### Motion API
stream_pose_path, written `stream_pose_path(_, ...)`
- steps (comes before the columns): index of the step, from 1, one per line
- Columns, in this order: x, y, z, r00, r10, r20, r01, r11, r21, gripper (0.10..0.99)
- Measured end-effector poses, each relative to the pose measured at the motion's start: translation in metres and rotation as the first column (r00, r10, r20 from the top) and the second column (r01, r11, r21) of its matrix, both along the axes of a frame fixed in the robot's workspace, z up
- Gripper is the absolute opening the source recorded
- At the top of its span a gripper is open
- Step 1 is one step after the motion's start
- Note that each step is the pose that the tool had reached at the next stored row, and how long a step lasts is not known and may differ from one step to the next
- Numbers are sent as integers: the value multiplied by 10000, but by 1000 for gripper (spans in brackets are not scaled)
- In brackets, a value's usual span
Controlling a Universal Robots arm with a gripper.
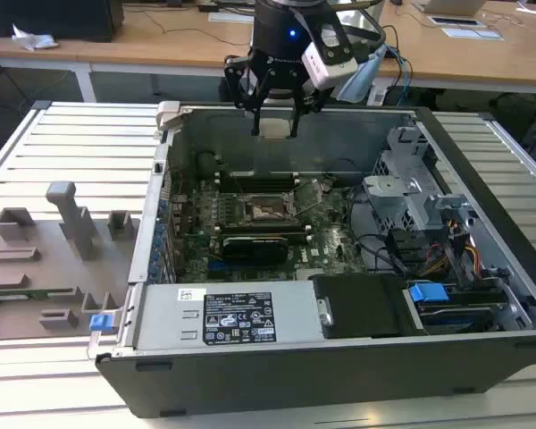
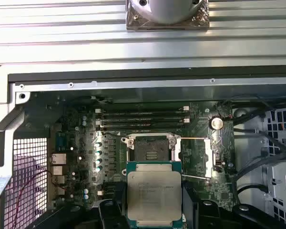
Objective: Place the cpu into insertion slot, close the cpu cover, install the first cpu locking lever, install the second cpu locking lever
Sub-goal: 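Place the cpu into insertion slot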
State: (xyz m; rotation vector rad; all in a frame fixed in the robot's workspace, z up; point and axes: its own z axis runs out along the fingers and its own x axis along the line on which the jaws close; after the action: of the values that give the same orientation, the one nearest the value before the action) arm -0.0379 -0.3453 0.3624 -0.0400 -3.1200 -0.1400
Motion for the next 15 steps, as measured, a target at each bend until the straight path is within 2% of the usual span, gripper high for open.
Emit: stream_pose_path(15,0,0,-63,10000,0,-1,0,10000,0,545)
